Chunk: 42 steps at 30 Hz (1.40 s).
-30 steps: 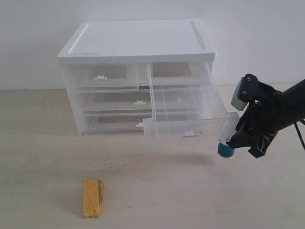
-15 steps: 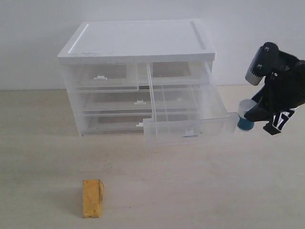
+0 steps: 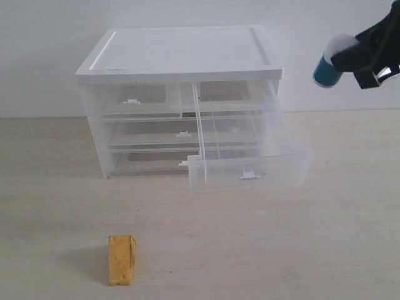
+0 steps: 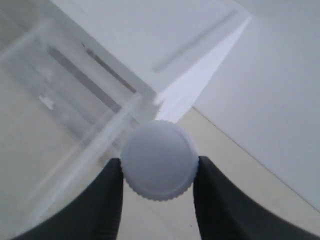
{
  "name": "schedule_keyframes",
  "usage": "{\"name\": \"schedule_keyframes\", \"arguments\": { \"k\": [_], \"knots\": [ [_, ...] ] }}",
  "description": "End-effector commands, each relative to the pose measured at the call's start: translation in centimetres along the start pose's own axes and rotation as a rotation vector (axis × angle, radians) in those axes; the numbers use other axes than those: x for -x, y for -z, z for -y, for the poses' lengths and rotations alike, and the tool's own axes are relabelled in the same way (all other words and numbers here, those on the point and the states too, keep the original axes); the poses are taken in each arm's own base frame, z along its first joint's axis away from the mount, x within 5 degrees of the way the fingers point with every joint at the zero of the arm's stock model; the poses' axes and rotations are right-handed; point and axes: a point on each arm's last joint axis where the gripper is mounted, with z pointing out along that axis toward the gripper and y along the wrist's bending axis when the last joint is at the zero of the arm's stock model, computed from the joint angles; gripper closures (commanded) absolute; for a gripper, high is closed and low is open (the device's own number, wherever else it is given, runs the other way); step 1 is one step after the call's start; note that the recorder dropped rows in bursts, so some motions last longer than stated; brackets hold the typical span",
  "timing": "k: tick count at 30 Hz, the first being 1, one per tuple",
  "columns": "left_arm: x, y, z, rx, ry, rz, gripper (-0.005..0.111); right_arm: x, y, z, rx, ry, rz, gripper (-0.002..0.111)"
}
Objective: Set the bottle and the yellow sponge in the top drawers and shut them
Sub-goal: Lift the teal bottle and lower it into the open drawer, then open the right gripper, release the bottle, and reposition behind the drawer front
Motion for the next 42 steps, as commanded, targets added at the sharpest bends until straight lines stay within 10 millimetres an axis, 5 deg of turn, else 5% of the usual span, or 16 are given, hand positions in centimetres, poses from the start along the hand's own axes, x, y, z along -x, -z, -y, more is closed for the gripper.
{"name": "schedule_keyframes", "arguments": {
  "k": [1,4,10,16,24,31,42],
  "knots": [
    [-0.1,0.0,0.0,0.002,0.000,-0.002,0.103,1.9,1.4,-1.6,0.188,-0.089,0.080,0.108],
    [-0.1,0.0,0.0,0.002,0.000,-0.002,0.103,1.4,0.5,-2.2,0.304,-0.247,0.037,0.108],
    [-0.1,0.0,0.0,0.002,0.000,-0.002,0.103,-1.8,-5.0,-2.7,0.548,-0.714,-0.152,0.108],
    [-0.1,0.0,0.0,0.002,0.000,-0.002,0.103,-1.9,-8.6,-4.8,0.588,-0.815,-0.187,0.108],
    [-0.1,0.0,0.0,0.002,0.000,-0.002,0.103,-0.8,-9.5,-5.1,0.483,-0.847,-0.163,0.104],
    [-0.1,0.0,0.0,0.002,0.000,-0.002,0.103,-0.9,-9.5,-5.0,0.472,-0.844,-0.177,0.060],
    [-0.1,0.0,0.0,0.002,0.000,-0.002,0.103,0.0,-9.4,-4.3,0.442,-0.778,-0.148,0.058]
  ]
}}
